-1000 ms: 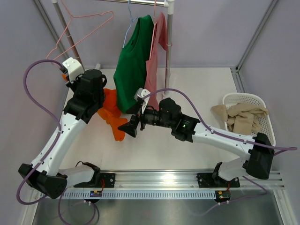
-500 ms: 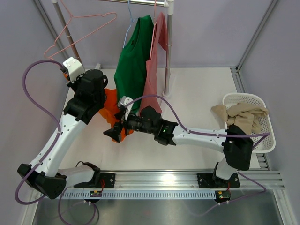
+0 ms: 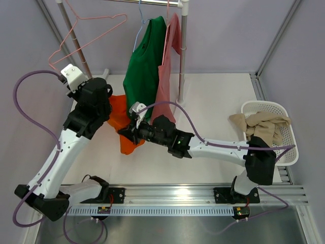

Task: Remove the t-shirt from the hanger

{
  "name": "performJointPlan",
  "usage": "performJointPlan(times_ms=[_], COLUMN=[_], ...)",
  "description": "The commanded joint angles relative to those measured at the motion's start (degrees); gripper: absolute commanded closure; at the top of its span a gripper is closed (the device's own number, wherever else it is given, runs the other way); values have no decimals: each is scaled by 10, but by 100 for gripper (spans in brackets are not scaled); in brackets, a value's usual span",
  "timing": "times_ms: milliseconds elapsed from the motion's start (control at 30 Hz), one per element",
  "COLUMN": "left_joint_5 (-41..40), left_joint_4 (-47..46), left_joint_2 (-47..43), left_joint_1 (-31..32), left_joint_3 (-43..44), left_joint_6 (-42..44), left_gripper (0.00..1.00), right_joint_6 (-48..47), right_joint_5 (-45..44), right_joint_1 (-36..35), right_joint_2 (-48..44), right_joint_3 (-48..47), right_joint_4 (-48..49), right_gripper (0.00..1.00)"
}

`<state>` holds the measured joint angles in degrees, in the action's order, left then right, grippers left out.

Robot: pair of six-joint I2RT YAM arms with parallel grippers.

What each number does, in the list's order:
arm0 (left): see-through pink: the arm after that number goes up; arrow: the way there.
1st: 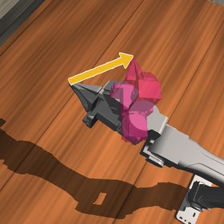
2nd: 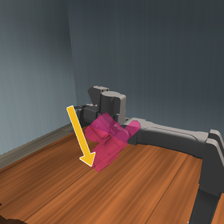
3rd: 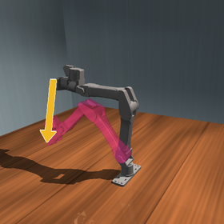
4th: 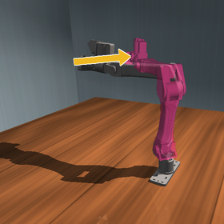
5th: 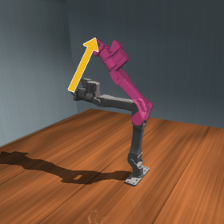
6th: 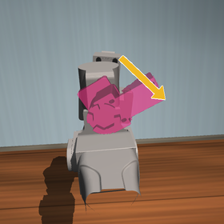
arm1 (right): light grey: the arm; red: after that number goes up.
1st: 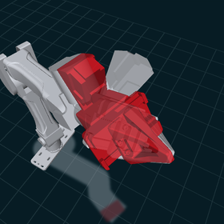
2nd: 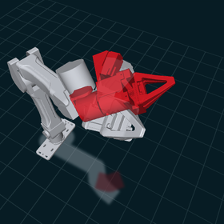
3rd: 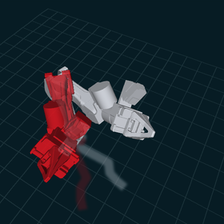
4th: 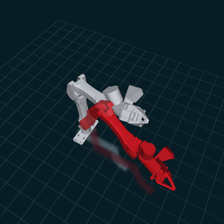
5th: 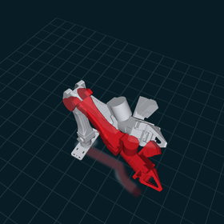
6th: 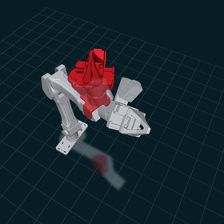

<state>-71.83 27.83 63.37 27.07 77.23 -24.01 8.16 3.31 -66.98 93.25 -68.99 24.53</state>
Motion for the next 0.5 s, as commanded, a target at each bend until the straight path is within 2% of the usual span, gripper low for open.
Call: performJointPlan(times_ms=[0, 200, 467], left_joint_5=[-59, -65, -67], left_joint_4=[-30, -30, -30], left_joint_2=[20, 92, 141], left_joint_1=[3, -6, -28], left_joint_3=[26, 67, 109], left_joint_6=[-13, -4, -8], left_gripper=[100, 100, 100], right_joint_6=[3, 18, 46], right_joint_5=[-27, -54, -115], right_joint_1=[-10, -34, -77], right_joint_2=[-46, -127, -223], right_joint_3=[21, 75, 174], right_joint_4=[-10, -45, -84], right_gripper=[100, 100, 100])
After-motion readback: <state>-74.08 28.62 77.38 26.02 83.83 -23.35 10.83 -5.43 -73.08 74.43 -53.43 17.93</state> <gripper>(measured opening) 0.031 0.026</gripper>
